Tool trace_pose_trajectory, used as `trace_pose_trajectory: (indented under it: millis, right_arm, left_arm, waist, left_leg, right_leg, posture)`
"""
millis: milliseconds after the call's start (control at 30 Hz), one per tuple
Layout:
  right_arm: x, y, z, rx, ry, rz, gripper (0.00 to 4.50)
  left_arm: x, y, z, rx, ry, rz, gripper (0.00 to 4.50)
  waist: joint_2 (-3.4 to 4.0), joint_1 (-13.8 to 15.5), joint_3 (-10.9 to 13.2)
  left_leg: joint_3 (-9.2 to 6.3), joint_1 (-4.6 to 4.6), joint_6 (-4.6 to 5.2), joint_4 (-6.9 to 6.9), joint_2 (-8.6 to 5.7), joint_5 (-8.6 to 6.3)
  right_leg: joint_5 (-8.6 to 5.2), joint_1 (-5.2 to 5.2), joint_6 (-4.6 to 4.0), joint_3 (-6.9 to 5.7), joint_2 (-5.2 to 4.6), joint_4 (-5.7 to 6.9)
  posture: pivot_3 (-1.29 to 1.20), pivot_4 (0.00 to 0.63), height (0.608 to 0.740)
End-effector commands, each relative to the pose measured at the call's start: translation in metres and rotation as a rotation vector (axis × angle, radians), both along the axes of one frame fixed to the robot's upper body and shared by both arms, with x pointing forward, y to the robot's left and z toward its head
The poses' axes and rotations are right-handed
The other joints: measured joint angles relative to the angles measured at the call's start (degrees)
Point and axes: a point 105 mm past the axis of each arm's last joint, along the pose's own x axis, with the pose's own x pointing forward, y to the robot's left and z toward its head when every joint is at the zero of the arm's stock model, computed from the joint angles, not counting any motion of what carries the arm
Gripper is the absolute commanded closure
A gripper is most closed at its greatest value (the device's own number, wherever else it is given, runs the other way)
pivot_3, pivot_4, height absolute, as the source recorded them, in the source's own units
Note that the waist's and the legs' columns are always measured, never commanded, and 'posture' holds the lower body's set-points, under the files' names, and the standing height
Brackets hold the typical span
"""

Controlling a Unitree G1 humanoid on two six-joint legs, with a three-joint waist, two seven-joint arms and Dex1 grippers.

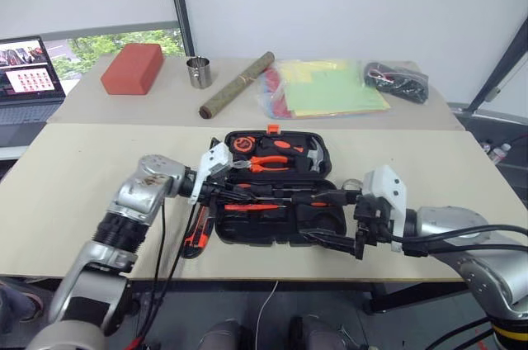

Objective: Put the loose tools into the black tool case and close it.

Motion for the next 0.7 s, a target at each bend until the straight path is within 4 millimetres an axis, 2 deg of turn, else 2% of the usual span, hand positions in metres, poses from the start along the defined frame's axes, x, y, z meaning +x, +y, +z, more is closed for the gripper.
trace_pose_trajectory:
  millis: [33, 133, 233, 433, 567, 700]
  right_arm:
    - [-0.001, 0.002, 0.009, 0.007, -0.048, 0.015, 0.00]
    - [0.000, 0.002, 0.009, 0.008, -0.048, 0.012, 0.00]
    - [0.000, 0.002, 0.009, 0.011, -0.045, 0.009, 0.00]
    - [0.000, 0.002, 0.007, 0.017, -0.039, 0.002, 0.00]
    - [0.001, 0.002, 0.008, 0.025, -0.036, -0.005, 0.00]
    - [0.002, 0.002, 0.008, 0.025, -0.036, -0.005, 0.00]
  left_arm:
    - [0.005, -0.002, -0.002, 0.000, -0.022, 0.028, 4.45]
    - [0.005, -0.002, -0.014, 0.031, 0.004, 0.037, 4.45]
    - [-0.008, 0.003, -0.026, 0.069, 0.019, -0.018, 4.45]
    - [-0.017, 0.014, -0.044, 0.147, -0.035, -0.035, 4.45]
    - [-0.012, 0.016, -0.043, 0.138, -0.068, 0.000, 4.45]
    - [0.001, 0.013, -0.021, 0.059, -0.111, 0.062, 4.45]
  waist:
    - [0.00, -0.16, 0.00]
    - [0.00, -0.23, 0.00]
    - [0.01, -0.25, -0.01]
    - [0.02, -0.33, -0.07]
    - [0.02, -0.30, -0.12]
    - [0.02, -0.28, -0.13]
  left_leg:
    - [0.00, -0.01, 0.00, -0.01, 0.01, 0.00]
    - [0.00, 0.02, 0.00, -0.02, 0.01, 0.00]
    - [0.01, 0.04, -0.01, -0.03, 0.01, 0.00]
    - [0.03, 0.31, -0.02, -0.20, 0.01, -0.01]
    - [0.04, 0.46, -0.03, -0.25, 0.01, -0.01]
    - [0.04, 0.46, -0.03, -0.24, 0.01, -0.01]
  right_leg:
    - [0.02, -0.01, -0.03, 0.00, 0.01, -0.01]
    - [0.03, -0.01, -0.05, -0.01, 0.02, 0.00]
    - [0.02, 0.00, -0.05, 0.00, 0.02, -0.01]
    - [0.02, 0.11, -0.07, 0.07, -0.04, -0.03]
    - [0.02, 0.19, -0.07, 0.10, -0.09, -0.02]
    - [0.02, 0.20, -0.07, 0.10, -0.12, -0.02]
  posture:
    - [0.00, 0.150, 0.736]
    - [0.00, 0.150, 0.736]
    - [0.00, 0.150, 0.736]
    - [0.00, 0.150, 0.736]
    - [0.00, 0.150, 0.736]
    - [0.00, 0.150, 0.736]
